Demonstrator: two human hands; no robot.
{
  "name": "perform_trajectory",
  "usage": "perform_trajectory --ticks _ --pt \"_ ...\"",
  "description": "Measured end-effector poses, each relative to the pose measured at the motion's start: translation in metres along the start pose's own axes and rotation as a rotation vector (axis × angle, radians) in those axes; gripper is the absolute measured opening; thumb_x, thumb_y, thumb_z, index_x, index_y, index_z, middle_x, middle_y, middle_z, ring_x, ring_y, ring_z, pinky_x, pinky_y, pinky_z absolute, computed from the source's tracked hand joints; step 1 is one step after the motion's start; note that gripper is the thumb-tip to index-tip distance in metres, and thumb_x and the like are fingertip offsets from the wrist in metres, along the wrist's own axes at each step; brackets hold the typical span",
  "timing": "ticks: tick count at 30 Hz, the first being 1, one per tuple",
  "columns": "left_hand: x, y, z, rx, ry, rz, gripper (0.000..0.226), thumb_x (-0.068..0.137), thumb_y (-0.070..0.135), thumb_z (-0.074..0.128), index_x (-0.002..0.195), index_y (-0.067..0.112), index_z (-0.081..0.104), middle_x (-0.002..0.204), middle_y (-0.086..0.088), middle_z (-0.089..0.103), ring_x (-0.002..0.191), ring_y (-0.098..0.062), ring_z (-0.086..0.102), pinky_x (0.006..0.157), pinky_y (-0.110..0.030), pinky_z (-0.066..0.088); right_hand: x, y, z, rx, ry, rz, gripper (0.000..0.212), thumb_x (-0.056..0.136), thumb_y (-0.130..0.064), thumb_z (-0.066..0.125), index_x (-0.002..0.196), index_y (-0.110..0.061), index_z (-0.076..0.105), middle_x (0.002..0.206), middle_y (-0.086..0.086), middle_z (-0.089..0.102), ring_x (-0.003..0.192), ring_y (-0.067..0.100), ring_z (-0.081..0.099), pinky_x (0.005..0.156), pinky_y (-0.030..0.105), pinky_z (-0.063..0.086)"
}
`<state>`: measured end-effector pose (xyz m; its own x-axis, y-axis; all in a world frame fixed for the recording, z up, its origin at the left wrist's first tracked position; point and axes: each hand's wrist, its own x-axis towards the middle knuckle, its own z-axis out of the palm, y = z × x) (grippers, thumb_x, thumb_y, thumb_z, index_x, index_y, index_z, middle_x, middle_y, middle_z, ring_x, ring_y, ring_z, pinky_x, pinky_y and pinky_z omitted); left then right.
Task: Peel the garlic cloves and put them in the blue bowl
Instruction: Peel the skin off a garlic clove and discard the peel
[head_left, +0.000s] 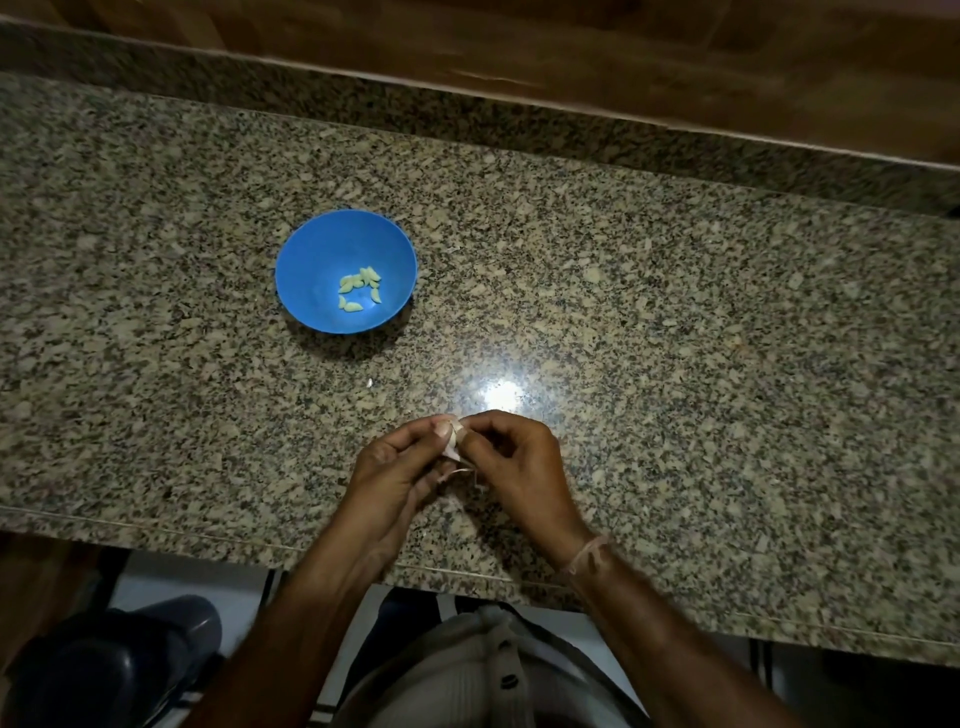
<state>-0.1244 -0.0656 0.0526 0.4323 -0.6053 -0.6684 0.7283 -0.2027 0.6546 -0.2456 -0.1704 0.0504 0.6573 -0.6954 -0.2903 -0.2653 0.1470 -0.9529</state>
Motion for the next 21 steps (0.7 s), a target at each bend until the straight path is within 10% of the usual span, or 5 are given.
perform_trajectory --ticks 7,14,21 --pt "0.007 0.006 -0.003 0.122 0.003 0.022 0.021 0.094 0.013 0.073 0.114 0.01 0.077 0.107 -0.012 0.079 0.094 -0.019 0.075 0.082 -0.032 0.061 -0.003 -0.001 0.008 0.406 0.07 0.227 0.008 0.098 -0.007 0.07 0.098 0.001 0.074 0.094 0.021 0.077 0.084 0.025 0.073 0.077 0.039 0.063" --pt "0.04 0.002 -0.025 1.055 0.276 0.617 0.02 0.091 0.017 0.079 0.11 0.016 0.077 0.091 0.0 0.07 0.081 -0.017 0.067 0.073 -0.033 0.058 0.003 0.025 -0.012 -0.206 -0.02 0.085 0.008 0.09 -0.003 0.075 0.087 -0.009 0.079 0.085 -0.002 0.079 0.082 0.003 0.073 0.078 0.018 0.056" --pt "0.023 -0.022 -0.018 1.316 0.38 0.768 0.038 0.094 0.021 0.073 0.131 0.02 0.063 0.123 -0.001 0.057 0.114 -0.024 0.052 0.091 -0.042 0.047 0.006 0.04 0.0 -0.582 -0.029 -0.03 0.017 0.096 -0.005 0.066 0.082 -0.011 0.073 0.08 -0.004 0.074 0.077 0.003 0.067 0.071 0.022 0.054"
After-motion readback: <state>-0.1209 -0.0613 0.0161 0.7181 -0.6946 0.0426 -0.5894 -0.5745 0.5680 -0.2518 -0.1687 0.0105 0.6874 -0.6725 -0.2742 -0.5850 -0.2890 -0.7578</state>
